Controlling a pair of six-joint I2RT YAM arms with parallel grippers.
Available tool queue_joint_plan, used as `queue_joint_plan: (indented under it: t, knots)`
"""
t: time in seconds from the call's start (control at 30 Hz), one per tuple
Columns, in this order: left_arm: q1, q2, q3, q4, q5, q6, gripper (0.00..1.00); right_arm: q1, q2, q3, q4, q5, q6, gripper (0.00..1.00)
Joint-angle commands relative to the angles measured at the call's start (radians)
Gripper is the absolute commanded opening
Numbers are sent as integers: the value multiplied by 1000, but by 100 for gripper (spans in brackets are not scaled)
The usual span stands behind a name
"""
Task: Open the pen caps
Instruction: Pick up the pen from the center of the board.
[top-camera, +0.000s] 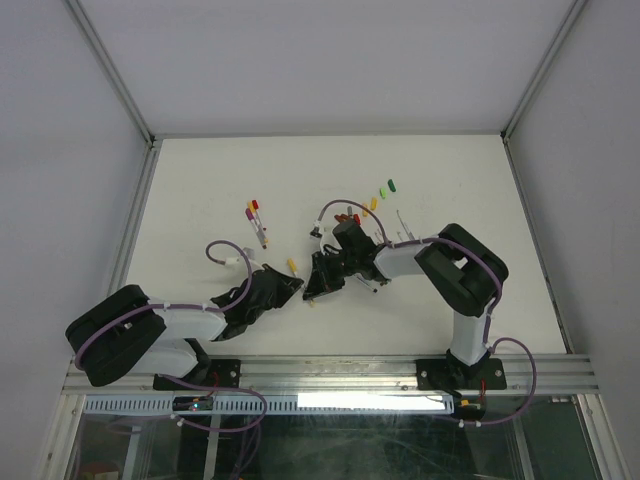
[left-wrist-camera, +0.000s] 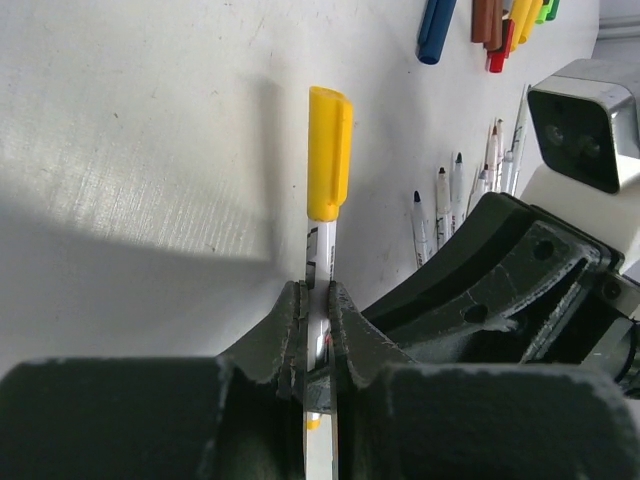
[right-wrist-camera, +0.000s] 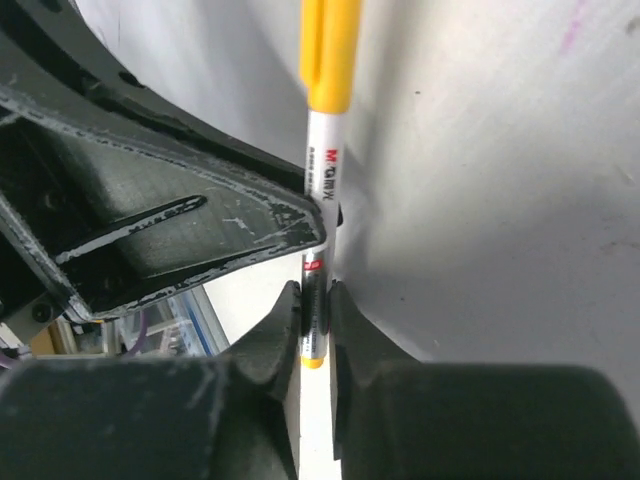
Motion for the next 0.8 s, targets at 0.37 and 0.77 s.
queue_joint_plan:
  t: [0.37,0.77]
  knots:
    - [-9,-185,-74,215,-25,152,59,-72,-39,34,25,-142,29,0]
    - [-1,-581,-204,446,33,625,98,-173,-186,205,-288,-433,-325,0]
